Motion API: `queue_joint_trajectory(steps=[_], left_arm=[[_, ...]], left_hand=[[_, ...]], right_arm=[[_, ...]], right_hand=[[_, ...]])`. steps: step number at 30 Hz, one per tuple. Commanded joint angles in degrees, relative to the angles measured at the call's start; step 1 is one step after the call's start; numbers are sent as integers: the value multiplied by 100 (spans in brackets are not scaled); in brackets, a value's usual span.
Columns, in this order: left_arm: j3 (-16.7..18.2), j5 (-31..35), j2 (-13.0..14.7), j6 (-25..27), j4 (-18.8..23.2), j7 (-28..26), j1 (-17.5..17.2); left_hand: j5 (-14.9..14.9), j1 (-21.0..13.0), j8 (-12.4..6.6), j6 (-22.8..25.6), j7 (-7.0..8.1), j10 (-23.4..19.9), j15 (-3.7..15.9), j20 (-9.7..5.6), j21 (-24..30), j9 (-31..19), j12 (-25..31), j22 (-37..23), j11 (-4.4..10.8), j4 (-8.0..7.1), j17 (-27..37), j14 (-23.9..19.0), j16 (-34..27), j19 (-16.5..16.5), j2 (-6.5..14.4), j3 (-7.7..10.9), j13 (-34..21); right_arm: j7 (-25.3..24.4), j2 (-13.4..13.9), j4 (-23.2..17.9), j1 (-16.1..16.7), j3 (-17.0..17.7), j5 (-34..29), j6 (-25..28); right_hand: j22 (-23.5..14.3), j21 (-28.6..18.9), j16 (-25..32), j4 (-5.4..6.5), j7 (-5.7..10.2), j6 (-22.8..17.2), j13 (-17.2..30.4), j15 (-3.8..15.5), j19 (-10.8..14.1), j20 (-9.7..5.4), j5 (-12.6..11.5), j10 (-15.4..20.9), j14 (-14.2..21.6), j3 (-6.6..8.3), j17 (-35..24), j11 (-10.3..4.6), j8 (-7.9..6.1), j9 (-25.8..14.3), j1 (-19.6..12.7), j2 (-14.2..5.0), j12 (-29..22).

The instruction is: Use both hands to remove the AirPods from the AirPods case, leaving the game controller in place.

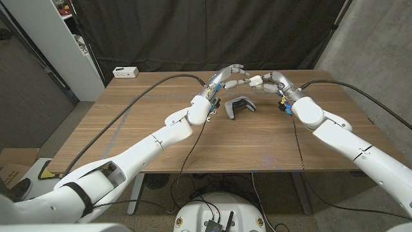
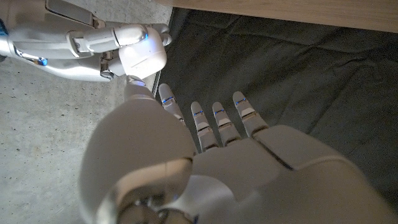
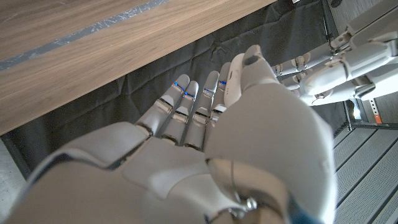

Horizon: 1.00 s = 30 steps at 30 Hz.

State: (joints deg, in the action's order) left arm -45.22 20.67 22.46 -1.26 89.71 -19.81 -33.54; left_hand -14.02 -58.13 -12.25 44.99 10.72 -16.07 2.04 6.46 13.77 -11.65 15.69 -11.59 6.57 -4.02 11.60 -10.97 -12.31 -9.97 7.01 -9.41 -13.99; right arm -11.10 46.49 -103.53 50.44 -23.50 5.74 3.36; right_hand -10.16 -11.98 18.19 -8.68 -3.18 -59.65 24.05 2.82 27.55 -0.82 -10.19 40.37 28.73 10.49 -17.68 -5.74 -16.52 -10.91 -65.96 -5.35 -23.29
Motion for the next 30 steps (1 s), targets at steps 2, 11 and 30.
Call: queue_joint_trajectory(steps=[2, 11, 30], left_arm=[[53, 225, -27, 222, 370, -321, -256], [74, 314, -29, 290, 527, -435, -359], [87, 256, -64, 491, 705, -424, -542]], left_hand=[[-12, 42, 7, -22, 2, -37, 357, -6, 29, -24, 22, -18, 3, -3, 19, -60, -19, -38, 12, -37, -29], [-18, 54, 24, -51, 23, -48, 361, -11, 31, -27, 24, -18, 23, -10, 20, -64, -15, -44, 23, -40, -34], [-24, 92, 24, -20, 22, -69, 365, -11, 32, -32, 27, -18, 11, -28, 20, -72, -5, -47, 36, -56, -46]], right_arm=[[92, 155, -9, 105, 182, 176, -43], [-54, 262, -51, 347, 412, 365, 48], [-375, 410, -161, 701, 843, 641, 189]], right_hand=[[-12, 3, 7, 19, 399, -445, 14, 886, -10, -13, -36, 22, 8, 27, -28, -30, -31, -1356, -25, -69, 3], [-12, 3, 6, 28, 403, -410, 19, 880, -12, 9, -35, -32, -5, 27, -39, -26, -26, -1386, -15, -81, 25], [-13, 6, 15, 28, 408, -396, 27, 871, -23, 17, -39, -61, -22, 18, -52, -28, -29, -1432, -16, -90, 39]])
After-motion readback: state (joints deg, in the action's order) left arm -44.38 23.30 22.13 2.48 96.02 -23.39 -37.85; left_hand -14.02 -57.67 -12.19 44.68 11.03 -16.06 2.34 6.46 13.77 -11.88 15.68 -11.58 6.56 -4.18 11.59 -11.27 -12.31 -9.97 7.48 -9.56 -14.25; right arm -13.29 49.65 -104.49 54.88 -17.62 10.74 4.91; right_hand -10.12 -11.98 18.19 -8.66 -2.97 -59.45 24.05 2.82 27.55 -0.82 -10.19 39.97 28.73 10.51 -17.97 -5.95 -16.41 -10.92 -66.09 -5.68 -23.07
